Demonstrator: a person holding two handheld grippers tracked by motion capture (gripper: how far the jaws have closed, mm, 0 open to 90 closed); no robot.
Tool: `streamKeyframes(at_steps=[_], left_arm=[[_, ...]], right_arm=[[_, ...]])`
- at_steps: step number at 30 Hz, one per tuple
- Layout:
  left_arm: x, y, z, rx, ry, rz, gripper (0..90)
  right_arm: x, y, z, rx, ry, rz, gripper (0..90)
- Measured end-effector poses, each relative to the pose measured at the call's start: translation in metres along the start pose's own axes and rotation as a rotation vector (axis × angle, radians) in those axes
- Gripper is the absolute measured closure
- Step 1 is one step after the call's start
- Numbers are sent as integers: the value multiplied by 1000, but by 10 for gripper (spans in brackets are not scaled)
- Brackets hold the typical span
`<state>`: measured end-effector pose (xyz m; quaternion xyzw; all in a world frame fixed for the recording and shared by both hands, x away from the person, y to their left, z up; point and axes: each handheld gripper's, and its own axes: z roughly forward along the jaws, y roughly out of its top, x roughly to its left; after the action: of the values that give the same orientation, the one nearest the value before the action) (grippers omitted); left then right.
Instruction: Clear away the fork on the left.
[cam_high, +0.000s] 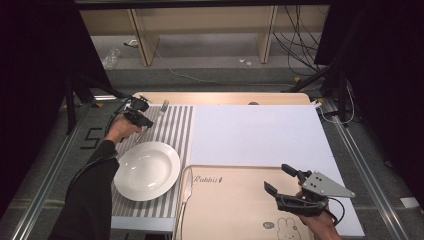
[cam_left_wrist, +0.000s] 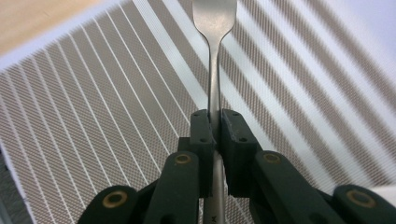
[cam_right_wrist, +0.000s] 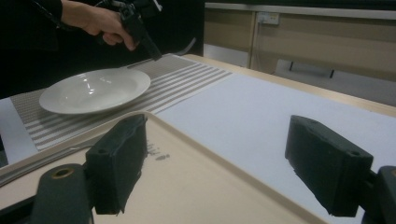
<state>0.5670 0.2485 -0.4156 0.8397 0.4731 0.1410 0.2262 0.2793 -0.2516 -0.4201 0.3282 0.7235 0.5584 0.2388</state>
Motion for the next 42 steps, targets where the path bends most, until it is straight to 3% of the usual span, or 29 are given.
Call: streamKeyframes(at_steps=[3, 9, 13, 18, 28, 34, 42], left_arm=[[-3, 7, -14, -53, -1, -23, 835], [-10, 19, -36, -112, -81, -73, 835], [-19, 22, -48, -140, -171, -136, 835], [-38, 17, -57, -156, -291, -163, 835], [-97, -14, -65, -157, -498, -85, 835], [-127, -31, -65, -146, -579, -52, 835], [-162, -52, -59, -122, -648, -25, 835]], right_arm=[[0, 0, 0, -2, 0, 0, 216], [0, 0, 0, -1, 2, 1, 216], [0, 0, -1, -3, 1, -1, 216], [0, 0, -1, 0, 1, 1, 216], [0, 0, -1, -1, -2, -1, 216], [0, 0, -1, -2, -1, 1, 216], [0, 0, -1, -3, -5, 3, 215]])
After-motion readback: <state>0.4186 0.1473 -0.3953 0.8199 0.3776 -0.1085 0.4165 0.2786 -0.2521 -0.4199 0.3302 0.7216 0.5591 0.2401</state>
